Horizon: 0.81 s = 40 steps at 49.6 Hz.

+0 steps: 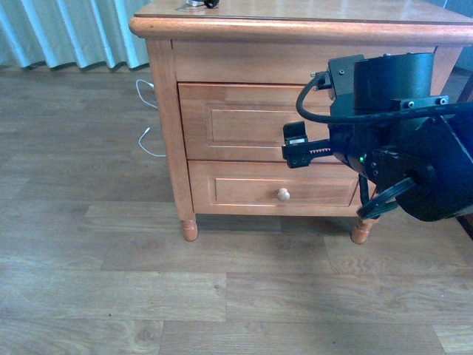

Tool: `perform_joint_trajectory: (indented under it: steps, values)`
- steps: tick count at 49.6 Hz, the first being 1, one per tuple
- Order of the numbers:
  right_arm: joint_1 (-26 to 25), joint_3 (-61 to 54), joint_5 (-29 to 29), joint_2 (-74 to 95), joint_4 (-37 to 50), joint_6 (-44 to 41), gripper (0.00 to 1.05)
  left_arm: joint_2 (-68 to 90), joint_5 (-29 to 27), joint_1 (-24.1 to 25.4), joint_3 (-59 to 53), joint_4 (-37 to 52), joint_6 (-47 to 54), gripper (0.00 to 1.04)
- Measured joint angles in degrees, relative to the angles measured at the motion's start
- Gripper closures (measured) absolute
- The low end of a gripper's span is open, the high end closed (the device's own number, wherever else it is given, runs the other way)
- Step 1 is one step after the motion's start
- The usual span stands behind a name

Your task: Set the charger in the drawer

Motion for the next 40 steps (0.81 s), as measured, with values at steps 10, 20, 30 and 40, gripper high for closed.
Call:
perform_joint_trajectory:
  steps: [10, 20, 30, 40]
  values:
    - [0.72, 4.59, -0.22, 3.5, -1.22, 0.87, 0.08, 0.0, 0.0, 0.0, 0.0, 0.0, 0.0, 0.06]
    - [1.55, 8.85, 0.0, 6.71, -1.9, 1.2, 0.08, 0.0, 0.0, 0.0, 0.0, 0.0, 0.0, 0.06]
    - [1.66, 13.38, 0.85, 9.9, -2.91, 1.86, 0.08, 0.0, 0.0, 0.0, 0.0, 0.0, 0.0, 0.06]
    - [1.53, 15.98, 2.12, 11.78, -4.42, 3.17, 0.08, 0.0, 0.0, 0.0, 0.0, 0.0, -0.02, 0.06]
